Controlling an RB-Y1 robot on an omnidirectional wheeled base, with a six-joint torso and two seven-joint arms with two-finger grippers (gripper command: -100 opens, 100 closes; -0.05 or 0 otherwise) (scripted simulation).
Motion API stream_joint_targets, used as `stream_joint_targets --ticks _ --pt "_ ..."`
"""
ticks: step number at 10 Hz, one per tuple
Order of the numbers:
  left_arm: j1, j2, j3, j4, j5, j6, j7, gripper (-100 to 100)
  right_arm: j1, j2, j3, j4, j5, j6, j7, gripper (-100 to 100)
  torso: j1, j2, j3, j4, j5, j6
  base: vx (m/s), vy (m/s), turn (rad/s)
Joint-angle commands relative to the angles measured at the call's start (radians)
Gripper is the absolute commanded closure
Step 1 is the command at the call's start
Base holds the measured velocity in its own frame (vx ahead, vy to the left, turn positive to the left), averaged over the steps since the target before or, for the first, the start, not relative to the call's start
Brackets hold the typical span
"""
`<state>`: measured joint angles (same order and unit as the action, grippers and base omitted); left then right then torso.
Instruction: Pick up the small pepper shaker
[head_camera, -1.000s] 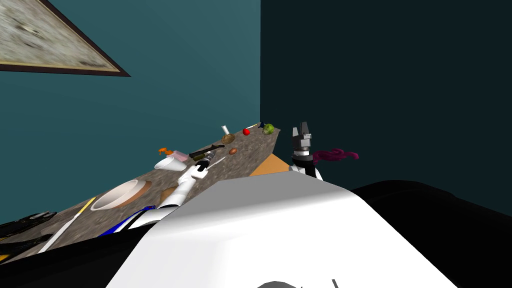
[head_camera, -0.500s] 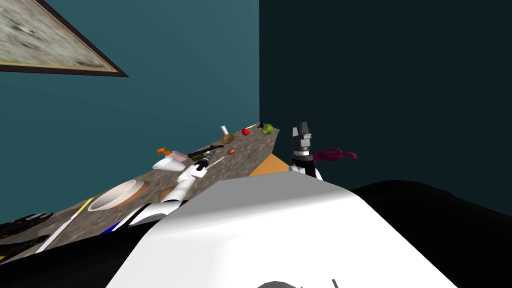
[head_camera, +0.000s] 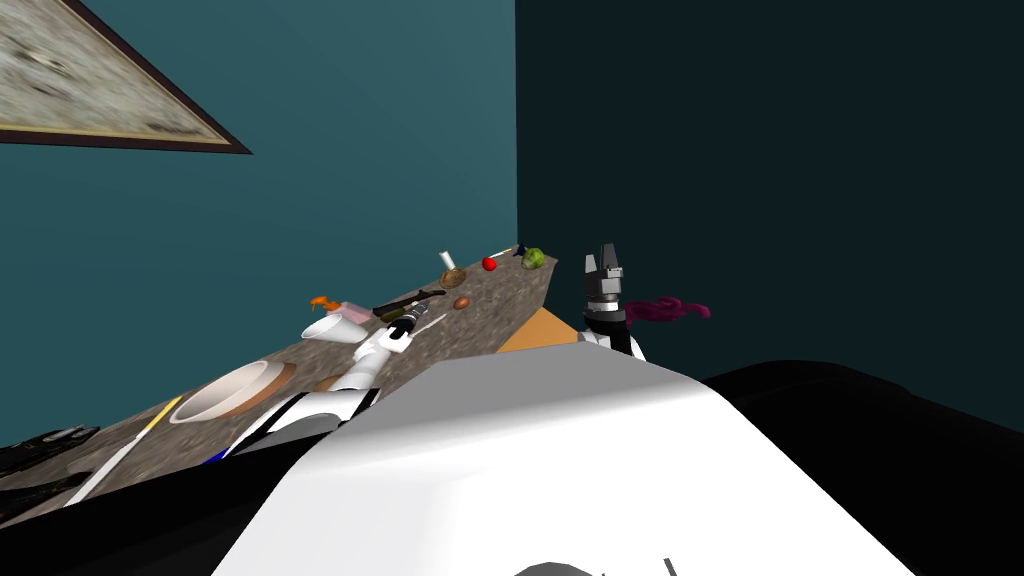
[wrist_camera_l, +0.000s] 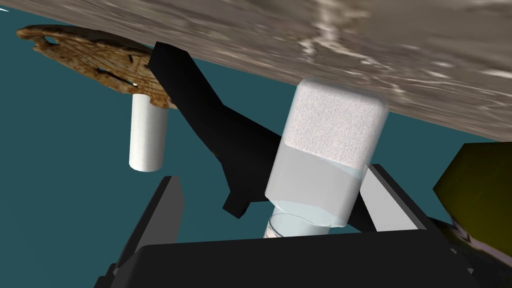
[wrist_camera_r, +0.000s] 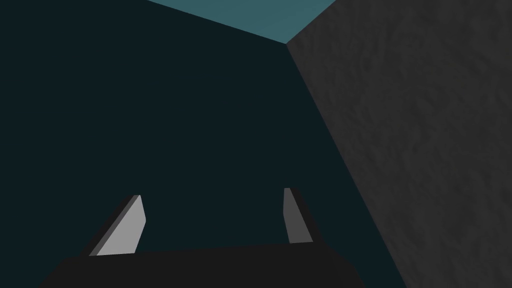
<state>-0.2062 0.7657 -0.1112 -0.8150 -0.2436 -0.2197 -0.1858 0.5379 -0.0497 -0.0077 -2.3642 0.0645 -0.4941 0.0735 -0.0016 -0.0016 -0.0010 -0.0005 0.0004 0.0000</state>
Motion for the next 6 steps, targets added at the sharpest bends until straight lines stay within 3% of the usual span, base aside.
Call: stream_joint_targets --ticks 1,2,4,5,6 --pt "-0.009 0.002 -0.003 0.05 0.004 -0.012 -0.003 -100 0.0 0.0 0.0 0.0 0.0 0.0 0.0 0 0.0 0.0 0.0 0.0 0.0 0.0 -0.003 -0.015 -0.003" --pt "-0.051 0.01 -0.018 0.085 0.03 -0.056 -0.02 -100 0.0 0.0 0.0 0.0 0.0 0.0 0.0 0 0.001 0.0 0.0 0.0 0.0 0.0 -0.005 -0.025 -0.005" --pt "-0.051 0.01 -0.018 0.136 0.03 -0.056 -0.02 -100 0.0 0.0 0.0 0.0 0.0 0.0 0.0 0 0.0 0.0 0.0 0.0 0.0 0.0 -0.002 -0.021 -0.004" --pt "-0.092 0.018 -0.034 0.182 0.056 -0.099 -0.038 -100 0.0 0.0 0.0 0.0 0.0 0.0 0.0 0 0.001 0.0 0.0 0.0 0.0 0.0 -0.003 -0.03 -0.002" --pt "-0.092 0.018 -0.034 0.198 0.056 -0.099 -0.038 -100 0.0 0.0 0.0 0.0 0.0 0.0 0.0 0 0.0 0.0 0.0 0.0 0.0 0.0 -0.003 -0.031 -0.009"
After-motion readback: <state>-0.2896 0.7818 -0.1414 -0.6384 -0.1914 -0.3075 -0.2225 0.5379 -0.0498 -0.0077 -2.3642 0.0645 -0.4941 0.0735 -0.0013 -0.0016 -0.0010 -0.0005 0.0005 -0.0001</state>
